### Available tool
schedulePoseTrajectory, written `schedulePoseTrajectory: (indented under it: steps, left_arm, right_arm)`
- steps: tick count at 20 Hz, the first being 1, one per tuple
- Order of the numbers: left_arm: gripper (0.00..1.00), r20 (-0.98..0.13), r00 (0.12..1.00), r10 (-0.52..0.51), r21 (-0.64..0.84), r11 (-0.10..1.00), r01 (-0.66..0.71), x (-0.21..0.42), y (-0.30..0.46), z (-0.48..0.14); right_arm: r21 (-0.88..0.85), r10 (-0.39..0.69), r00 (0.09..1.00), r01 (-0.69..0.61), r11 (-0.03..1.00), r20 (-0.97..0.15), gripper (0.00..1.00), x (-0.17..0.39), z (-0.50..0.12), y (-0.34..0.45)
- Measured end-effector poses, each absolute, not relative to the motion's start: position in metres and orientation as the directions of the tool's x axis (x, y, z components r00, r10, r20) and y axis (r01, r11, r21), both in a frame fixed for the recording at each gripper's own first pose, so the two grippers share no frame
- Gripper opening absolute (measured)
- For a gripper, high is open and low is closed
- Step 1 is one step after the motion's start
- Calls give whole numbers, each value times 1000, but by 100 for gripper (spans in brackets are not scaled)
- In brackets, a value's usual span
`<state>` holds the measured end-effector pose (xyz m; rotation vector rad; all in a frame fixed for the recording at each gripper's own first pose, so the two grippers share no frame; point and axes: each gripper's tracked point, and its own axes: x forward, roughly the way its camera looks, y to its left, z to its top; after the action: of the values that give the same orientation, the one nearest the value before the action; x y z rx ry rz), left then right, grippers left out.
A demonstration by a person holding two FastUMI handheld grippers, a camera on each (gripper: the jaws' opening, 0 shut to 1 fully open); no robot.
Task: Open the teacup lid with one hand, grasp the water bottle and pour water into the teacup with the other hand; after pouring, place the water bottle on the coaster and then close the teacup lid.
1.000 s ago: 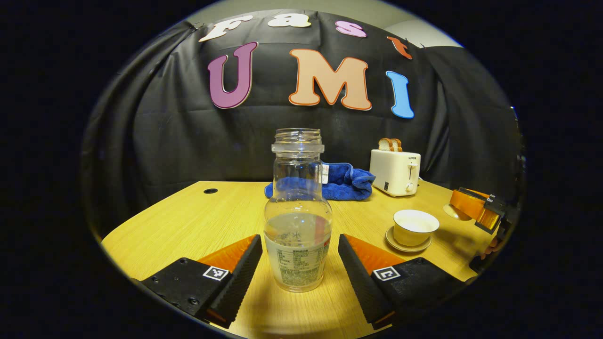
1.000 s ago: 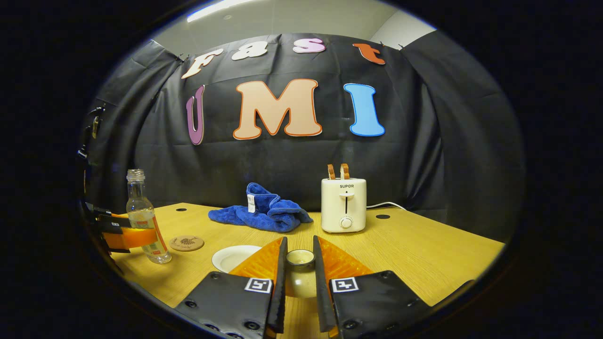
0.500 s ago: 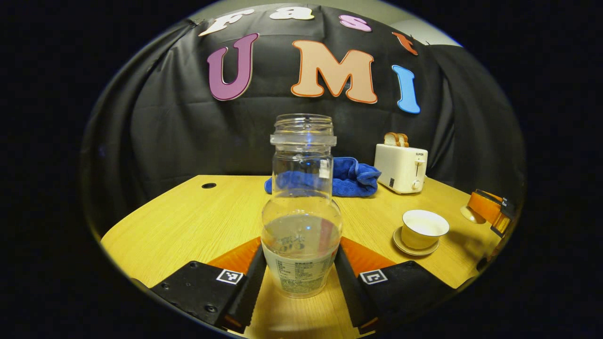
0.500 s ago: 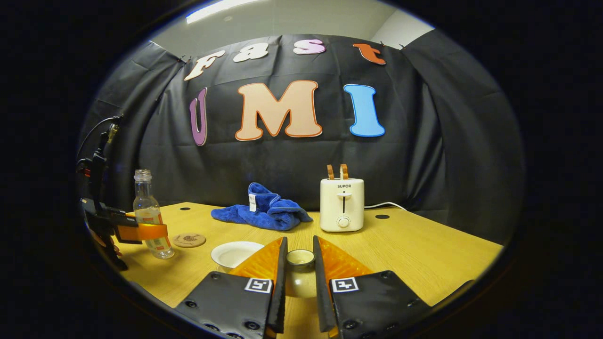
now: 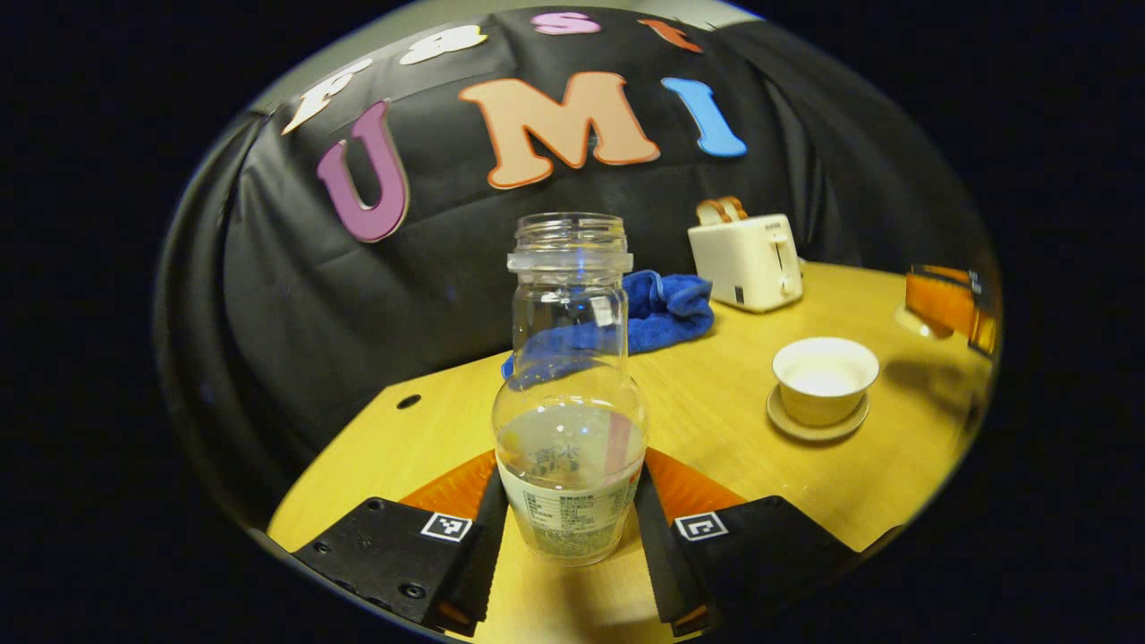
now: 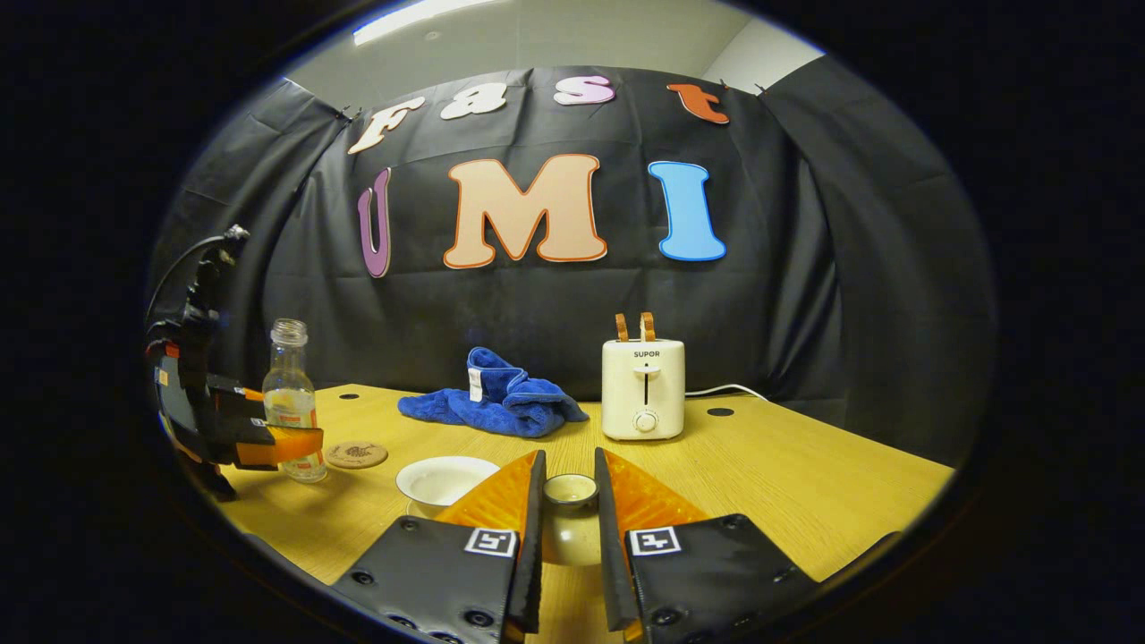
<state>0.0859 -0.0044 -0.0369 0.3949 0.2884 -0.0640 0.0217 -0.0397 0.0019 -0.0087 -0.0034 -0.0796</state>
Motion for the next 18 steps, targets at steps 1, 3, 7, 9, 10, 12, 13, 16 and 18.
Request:
schedulePoseTrajectory:
  steps: [1, 3, 7, 9, 10, 12, 13, 16, 18]
  left_arm:
    - [66, -297, 955, 15, 447, 886, 125, 89, 0, -36]
    - [67, -240, 968, 68, 628, 771, 101, 101, 14, -20]
    - [66, -147, 986, 75, 844, 529, 86, 116, 14, 8]
    - [65, -167, 984, 61, 884, 452, 122, 119, 12, 5]
    - [66, -170, 984, 54, 900, 416, 132, 123, 9, 5]
    - [65, -180, 983, 46, 924, 350, 153, 124, 6, 3]
    - [67, -186, 982, 36, 935, 313, 165, 125, 2, -1]
    - [65, -182, 983, 13, 955, 241, 174, 127, -7, -5]
    - [67, -171, 985, -5, 962, 214, 168, 126, -14, -4]
  right_arm:
    - [-9, -77, 997, 77, 997, 3, 31, 21, 2, -40]
    - [-9, -76, 997, 76, 997, 4, 31, 22, 2, -39]
    - [-8, -82, 997, 82, 997, 4, 31, 22, 2, -40]
    - [-8, -81, 997, 82, 997, 3, 31, 22, 2, -40]
    - [-8, -82, 997, 82, 997, 4, 31, 22, 2, -40]
    - [-8, -82, 997, 82, 997, 4, 32, 22, 2, -40]
    - [-8, -82, 997, 82, 997, 3, 31, 22, 2, -39]
    - [-8, -82, 997, 82, 997, 4, 31, 22, 2, -39]
    - [-7, -82, 997, 82, 997, 4, 31, 23, 2, -40]
